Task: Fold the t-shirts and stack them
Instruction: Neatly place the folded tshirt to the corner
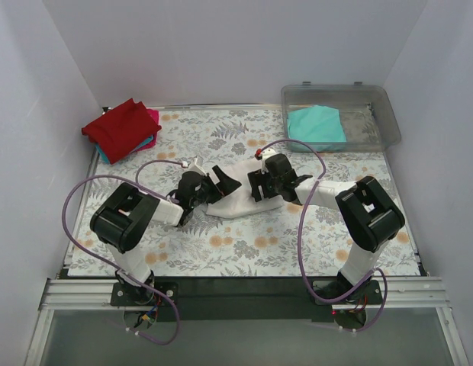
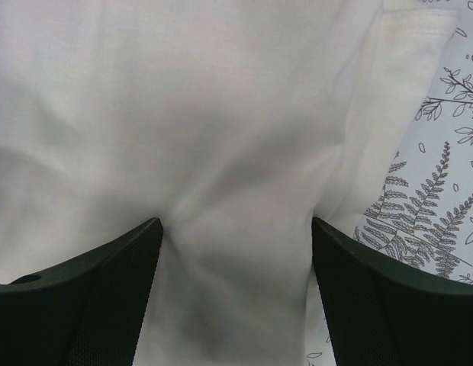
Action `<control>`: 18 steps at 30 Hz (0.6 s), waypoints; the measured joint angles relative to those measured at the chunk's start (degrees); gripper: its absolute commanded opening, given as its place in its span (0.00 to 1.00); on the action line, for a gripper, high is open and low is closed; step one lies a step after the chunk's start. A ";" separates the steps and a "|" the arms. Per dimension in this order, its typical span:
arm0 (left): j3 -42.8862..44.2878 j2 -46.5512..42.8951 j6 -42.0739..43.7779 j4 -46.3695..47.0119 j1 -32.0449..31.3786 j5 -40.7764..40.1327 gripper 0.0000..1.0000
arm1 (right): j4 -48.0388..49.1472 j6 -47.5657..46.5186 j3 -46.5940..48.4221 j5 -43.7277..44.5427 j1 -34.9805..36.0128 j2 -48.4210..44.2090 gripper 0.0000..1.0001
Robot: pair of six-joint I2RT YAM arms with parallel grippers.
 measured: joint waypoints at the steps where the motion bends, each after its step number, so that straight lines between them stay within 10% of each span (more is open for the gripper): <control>1: 0.68 0.66 -0.02 0.15 -0.37 -0.26 0.89 | 0.22 0.04 -0.09 -0.26 0.00 -0.07 0.70; 7: 2.73 2.71 0.26 -0.33 -1.60 -2.51 0.59 | 1.49 0.11 -0.85 -1.31 0.04 -0.28 0.70; 10: 2.86 3.21 0.92 -2.29 -1.57 -4.76 0.36 | 1.92 0.11 -1.09 -1.42 0.07 -0.37 0.70; 12: 3.02 3.43 1.40 -3.63 -1.57 -6.08 0.03 | 2.01 0.17 -1.16 -1.60 0.07 -0.42 0.70; 18: 6.40 3.72 4.04 -9.81 -1.97 -8.52 0.00 | 2.45 0.20 -2.34 -2.03 0.13 -1.42 0.70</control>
